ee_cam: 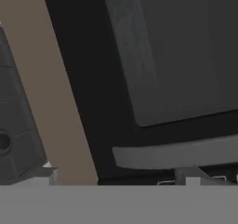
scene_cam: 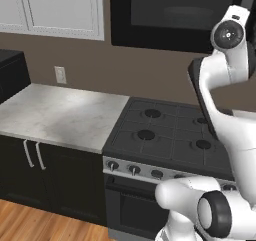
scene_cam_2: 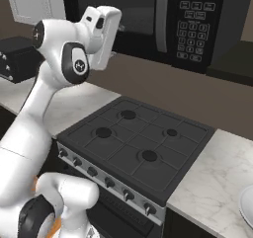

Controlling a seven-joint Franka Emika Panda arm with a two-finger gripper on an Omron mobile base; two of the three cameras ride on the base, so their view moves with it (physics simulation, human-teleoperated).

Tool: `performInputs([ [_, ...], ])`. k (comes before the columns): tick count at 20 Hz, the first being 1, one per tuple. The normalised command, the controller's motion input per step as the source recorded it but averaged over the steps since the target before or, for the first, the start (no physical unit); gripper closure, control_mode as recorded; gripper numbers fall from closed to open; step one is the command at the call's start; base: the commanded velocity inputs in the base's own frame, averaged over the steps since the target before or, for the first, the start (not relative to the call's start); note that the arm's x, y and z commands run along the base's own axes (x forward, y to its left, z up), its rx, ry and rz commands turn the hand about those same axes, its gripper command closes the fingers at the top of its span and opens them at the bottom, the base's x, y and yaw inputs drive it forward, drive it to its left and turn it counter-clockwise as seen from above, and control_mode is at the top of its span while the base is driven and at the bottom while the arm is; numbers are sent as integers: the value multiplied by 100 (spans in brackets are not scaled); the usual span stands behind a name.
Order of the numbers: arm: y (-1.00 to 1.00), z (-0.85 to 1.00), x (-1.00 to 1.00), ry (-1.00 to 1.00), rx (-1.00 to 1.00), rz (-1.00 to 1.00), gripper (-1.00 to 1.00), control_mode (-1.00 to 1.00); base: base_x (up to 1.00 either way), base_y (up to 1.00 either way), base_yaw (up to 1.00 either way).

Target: Place the bowl containing the mushroom and potato in the microwave. Close the microwave door and press the start button to microwave the meal.

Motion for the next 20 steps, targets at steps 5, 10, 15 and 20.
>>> performInputs([
  [5,-25,4,-100,-8,-1,15,-100,-100,0,0,0],
  [10,-45,0,-100,0,0,16,-100,-100,0,0,0],
  [15,-57,0,-100,0,2,23,-100,-100,0,0,0],
  [20,-21,0,-79,2,0,11,100,-100,0,0,0],
])
